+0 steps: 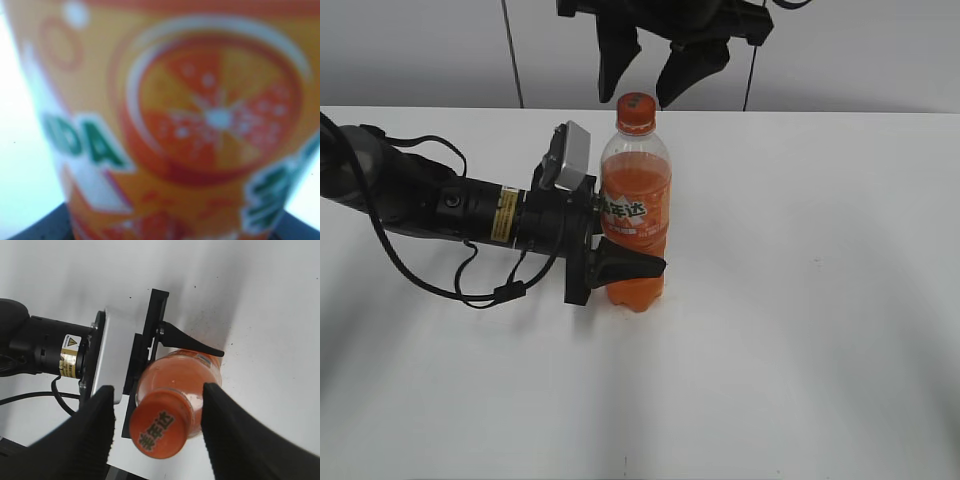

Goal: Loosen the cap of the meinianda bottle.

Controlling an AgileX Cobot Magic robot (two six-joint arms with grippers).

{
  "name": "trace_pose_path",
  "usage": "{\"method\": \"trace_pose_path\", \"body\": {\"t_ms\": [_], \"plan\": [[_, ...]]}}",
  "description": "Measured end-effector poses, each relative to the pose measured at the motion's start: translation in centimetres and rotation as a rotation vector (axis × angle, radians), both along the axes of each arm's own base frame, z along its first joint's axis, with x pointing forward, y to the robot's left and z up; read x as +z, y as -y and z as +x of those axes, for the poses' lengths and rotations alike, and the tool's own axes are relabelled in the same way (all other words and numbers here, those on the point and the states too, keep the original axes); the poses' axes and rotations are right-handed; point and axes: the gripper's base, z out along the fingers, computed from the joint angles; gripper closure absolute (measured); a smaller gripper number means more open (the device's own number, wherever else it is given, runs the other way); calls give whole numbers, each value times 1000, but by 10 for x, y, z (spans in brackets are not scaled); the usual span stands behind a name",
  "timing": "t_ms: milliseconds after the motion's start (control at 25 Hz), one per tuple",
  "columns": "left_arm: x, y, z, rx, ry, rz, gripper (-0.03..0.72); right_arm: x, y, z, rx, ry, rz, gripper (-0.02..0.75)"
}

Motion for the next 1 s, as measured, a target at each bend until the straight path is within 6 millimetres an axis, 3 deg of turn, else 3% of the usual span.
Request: {"method": "trace_pose_path", "body": {"t_ms": [800,1000], "plan": [[0,0,0,0,0,-1,291,-9,1,-3,1,-35,-11,321],[0,0,0,1,0,-1,291,-7,1,-4,2,-33,-8,418]]}}
